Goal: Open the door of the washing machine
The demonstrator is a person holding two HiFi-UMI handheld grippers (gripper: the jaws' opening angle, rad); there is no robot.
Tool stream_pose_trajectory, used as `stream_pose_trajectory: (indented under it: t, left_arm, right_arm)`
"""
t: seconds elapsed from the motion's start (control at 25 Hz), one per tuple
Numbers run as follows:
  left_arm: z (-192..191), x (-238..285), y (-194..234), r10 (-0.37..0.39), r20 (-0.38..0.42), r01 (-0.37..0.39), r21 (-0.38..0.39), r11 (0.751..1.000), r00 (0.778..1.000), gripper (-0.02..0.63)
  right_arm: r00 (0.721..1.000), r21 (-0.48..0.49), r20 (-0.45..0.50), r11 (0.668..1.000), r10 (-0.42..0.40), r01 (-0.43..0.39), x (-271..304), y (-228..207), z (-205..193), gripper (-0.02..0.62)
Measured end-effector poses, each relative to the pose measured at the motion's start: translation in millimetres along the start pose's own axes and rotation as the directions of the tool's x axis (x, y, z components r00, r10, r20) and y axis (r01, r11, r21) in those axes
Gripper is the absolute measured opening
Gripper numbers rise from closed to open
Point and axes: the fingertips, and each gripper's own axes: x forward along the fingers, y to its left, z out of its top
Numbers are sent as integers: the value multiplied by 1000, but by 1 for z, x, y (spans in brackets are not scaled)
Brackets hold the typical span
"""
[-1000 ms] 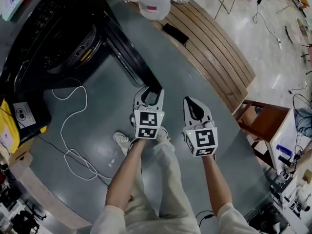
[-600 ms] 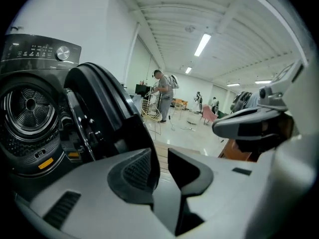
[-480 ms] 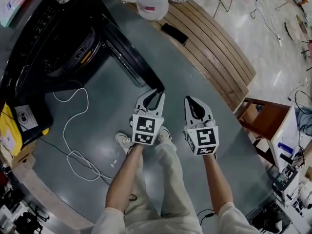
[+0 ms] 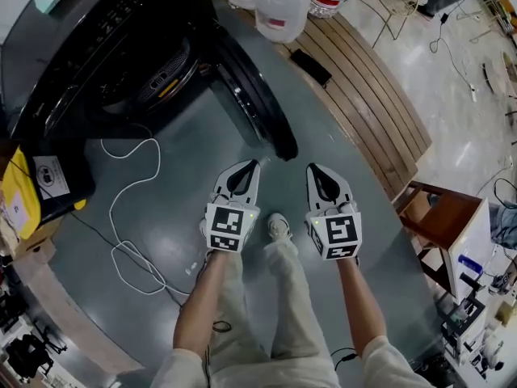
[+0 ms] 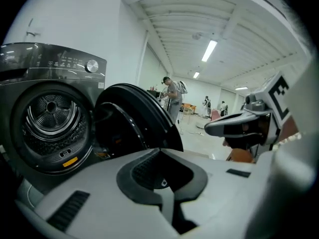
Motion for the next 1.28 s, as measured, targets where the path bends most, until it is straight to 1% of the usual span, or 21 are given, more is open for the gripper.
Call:
stream_pose_trajectory:
  t: [0.28,0.48,0.64,0.8,0.92,1.12,1.28]
  left_arm:
    - [14,-59,49,108,32,-106,-39,994,994,8]
    - [25,-117,77,186,46,-183,-67,981,982,8]
    - [42,-169,95,250,56,-244,-100,965,967,8]
    - [72,-218,114,308,86,-297,-124,947,947,8]
    - [100,-245,120,340,116,-326,-124,937,933,8]
    - [144,-286,120,383,153,-361,-153,920,911,8]
    - [177,-312,117,409,179,-384,-159,910,895,8]
  right_arm:
    - [997,-68,4,995,79,-78,11,48,37,-2]
    - [990,-113,25,984,142,-138,9,93,74,-2]
    - [982,-133,37,975,187,-181,0,126,106,-2]
    - [969,-151,67,963,237,-225,-13,158,146,-2]
    - [961,-163,96,957,259,-242,-22,171,177,-2]
    - [953,-176,124,951,278,-255,-48,180,222,-2]
    - [948,-181,149,950,282,-254,-69,179,256,-2]
